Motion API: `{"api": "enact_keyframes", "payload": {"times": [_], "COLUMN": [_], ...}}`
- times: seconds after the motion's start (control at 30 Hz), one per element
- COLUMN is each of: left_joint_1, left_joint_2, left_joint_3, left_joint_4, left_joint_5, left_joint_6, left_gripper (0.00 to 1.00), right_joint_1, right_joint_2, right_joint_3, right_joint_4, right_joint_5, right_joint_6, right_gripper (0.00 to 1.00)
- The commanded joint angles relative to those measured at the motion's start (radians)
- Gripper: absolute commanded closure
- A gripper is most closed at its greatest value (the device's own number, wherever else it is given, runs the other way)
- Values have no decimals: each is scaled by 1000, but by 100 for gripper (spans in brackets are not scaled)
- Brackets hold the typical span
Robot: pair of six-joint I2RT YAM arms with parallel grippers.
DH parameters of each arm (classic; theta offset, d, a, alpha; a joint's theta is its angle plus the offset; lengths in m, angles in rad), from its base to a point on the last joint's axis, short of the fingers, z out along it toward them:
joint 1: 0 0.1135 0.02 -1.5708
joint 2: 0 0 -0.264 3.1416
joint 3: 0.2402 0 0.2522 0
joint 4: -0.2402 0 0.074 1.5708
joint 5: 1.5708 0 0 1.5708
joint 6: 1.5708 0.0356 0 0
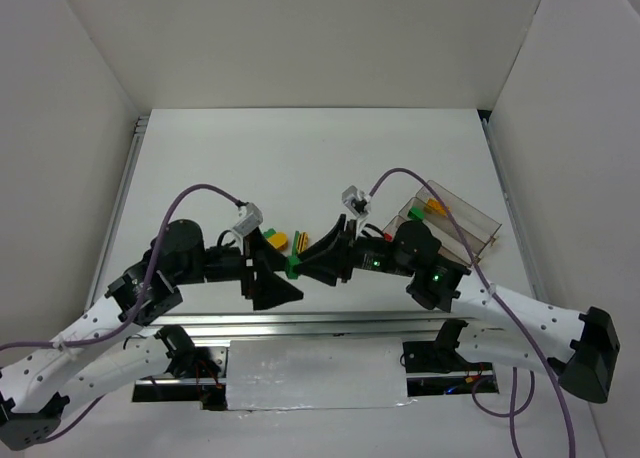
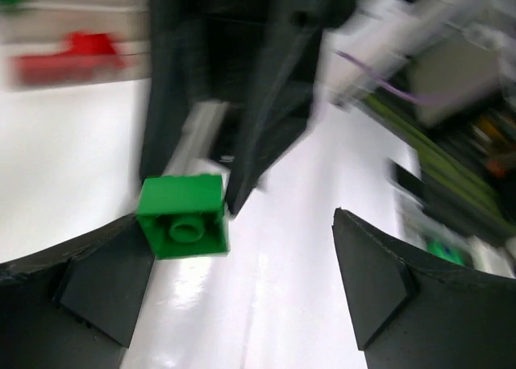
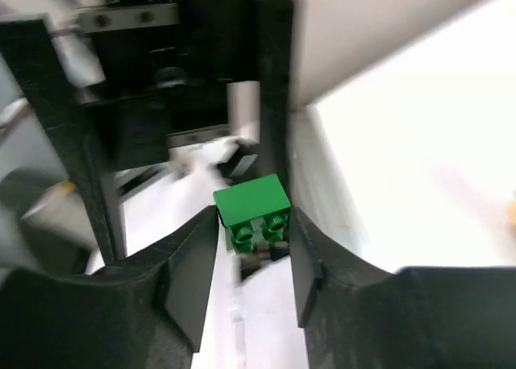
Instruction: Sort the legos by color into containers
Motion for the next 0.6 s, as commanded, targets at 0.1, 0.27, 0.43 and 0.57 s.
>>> {"api": "enact_keyframes", "payload": {"times": [0.1, 0.27, 0.43, 0.57], "left_joint_1": [12, 14, 12, 15], "left_joint_2": [69, 112, 130, 133], "left_joint_3": [135, 144, 118, 95], "left_joint_4": [-389, -506, -502, -488], "left_joint_5": [-605, -947, -962, -948], "left_joint_6": [-33, -135, -156, -159], "left_gripper": [0, 0, 0, 1], "right_joint_1": [-277, -513, -702, -799], "right_joint_2": [-89, -67, 96, 185], "right_joint_3": [-66, -26, 83, 111], "right_joint_4": [-244, -510, -747, -766], "right_joint_5": [225, 501, 836, 942], "right_joint_6": [-17, 10, 95, 112], "right_gripper": [100, 100, 100, 100]}}
